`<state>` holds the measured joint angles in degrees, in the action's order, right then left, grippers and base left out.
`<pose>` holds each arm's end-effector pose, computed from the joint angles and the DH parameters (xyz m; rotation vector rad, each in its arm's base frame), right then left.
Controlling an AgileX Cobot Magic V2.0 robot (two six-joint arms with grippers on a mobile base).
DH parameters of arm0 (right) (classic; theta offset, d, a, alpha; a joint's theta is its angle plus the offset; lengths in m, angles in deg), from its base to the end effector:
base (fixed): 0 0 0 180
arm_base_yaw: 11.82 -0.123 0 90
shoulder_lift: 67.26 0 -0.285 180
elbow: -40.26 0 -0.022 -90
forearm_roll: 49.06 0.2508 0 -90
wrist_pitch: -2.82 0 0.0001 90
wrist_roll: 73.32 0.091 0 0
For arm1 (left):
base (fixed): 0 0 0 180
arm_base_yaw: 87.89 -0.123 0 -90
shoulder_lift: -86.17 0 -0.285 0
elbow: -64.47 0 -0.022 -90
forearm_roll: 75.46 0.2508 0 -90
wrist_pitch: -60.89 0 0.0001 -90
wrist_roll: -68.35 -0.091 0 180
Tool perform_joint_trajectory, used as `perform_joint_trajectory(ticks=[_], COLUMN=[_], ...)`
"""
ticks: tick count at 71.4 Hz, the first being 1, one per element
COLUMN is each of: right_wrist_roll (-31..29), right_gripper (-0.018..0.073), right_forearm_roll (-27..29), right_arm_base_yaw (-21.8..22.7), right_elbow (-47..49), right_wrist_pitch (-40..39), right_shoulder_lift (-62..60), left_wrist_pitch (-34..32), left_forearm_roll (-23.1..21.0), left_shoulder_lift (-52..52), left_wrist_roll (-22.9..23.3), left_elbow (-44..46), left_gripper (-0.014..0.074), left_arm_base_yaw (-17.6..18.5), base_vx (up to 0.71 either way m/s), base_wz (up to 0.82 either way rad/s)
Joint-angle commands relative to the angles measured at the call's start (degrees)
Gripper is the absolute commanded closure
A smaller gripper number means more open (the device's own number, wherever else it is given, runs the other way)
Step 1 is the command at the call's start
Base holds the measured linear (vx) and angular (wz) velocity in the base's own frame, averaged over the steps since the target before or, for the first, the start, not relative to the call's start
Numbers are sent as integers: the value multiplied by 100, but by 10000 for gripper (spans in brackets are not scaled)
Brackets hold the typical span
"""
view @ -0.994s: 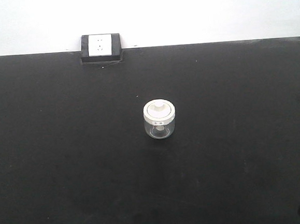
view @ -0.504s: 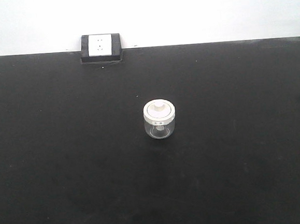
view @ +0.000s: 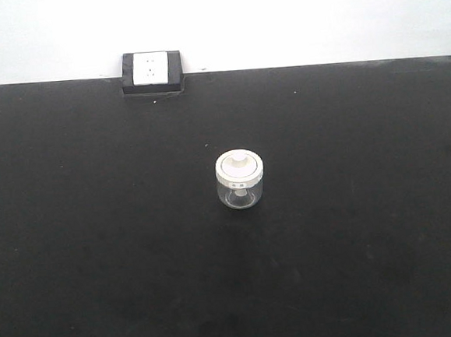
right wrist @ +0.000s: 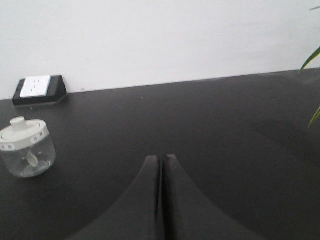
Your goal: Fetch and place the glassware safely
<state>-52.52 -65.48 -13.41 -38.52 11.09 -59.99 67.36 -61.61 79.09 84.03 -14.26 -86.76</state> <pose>0.0568 -0.0022 0.1919 0.0734 1.6389 0.0485 0.0566 0.0014 0.1950 -0.0319 1.6070 -0.0195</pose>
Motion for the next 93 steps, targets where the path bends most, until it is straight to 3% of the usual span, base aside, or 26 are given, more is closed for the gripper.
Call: perform_joint_trajectory(ticks=[1, 93], right_wrist_roll=[-64, -59], right_gripper=[567, 567], right_forearm_roll=[-27, -51], right_arm_base_yaw=[7, 7], right_elbow=[-110, -110], right_wrist_pitch=[-171, -48], right_shoulder_lift=[-84, -84], left_wrist_pitch=[-398, -398], left_forearm_roll=[-45, -45], left_shoulder_lift=[69, 69], left_wrist_roll=[47, 47], left_elbow=[-157, -157], left_gripper=[603, 603], left_arm_base_yaw=[59, 59], base_vx=[0, 0], base_wz=[0, 0])
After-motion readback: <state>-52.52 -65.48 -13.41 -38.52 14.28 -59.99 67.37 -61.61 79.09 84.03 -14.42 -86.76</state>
